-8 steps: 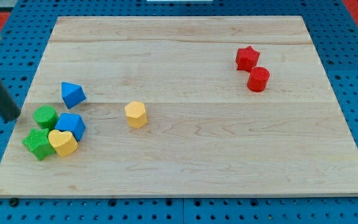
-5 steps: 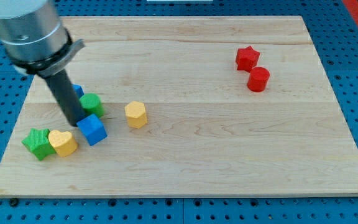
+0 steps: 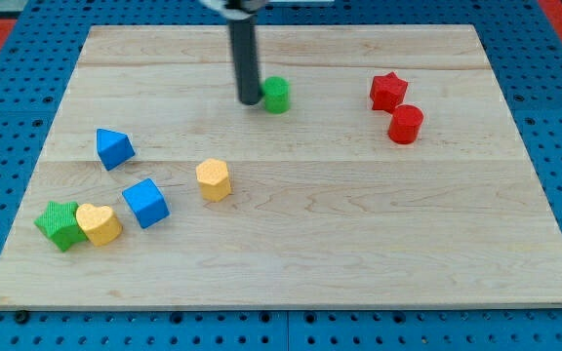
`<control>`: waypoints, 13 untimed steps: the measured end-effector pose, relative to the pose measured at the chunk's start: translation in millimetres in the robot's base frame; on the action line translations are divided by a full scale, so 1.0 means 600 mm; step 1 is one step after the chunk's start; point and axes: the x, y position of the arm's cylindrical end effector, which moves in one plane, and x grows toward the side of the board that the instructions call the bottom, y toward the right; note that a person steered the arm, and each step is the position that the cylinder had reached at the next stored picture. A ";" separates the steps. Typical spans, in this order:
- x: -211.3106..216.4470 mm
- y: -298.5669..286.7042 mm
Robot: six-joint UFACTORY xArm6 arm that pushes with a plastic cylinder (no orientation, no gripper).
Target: Side the green circle towards the top right
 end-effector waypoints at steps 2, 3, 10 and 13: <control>0.028 0.096; -0.022 0.182; -0.148 0.387; -0.149 0.361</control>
